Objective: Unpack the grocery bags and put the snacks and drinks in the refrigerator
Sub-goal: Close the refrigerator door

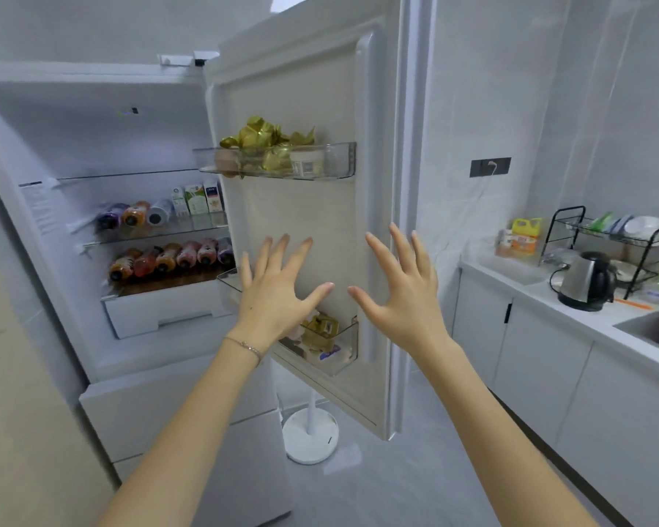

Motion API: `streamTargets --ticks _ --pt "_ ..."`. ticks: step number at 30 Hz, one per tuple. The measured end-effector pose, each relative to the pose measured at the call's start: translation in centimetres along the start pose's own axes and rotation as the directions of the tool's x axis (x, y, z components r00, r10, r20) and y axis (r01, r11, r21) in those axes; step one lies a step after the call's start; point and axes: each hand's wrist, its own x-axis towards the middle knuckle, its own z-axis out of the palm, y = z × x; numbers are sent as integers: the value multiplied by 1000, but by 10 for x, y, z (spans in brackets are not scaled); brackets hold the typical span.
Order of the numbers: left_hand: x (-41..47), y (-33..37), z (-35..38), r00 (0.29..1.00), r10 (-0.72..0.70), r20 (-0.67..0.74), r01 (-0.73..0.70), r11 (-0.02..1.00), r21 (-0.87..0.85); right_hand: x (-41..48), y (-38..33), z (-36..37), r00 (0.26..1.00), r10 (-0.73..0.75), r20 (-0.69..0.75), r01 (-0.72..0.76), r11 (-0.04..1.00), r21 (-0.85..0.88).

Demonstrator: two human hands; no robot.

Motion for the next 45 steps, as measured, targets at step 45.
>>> streamTargets --ticks 45 --pt "-118 -120 -101 850 -395 -349 278 898 -340 -7 -185 129 875 -479 72 357 737 574"
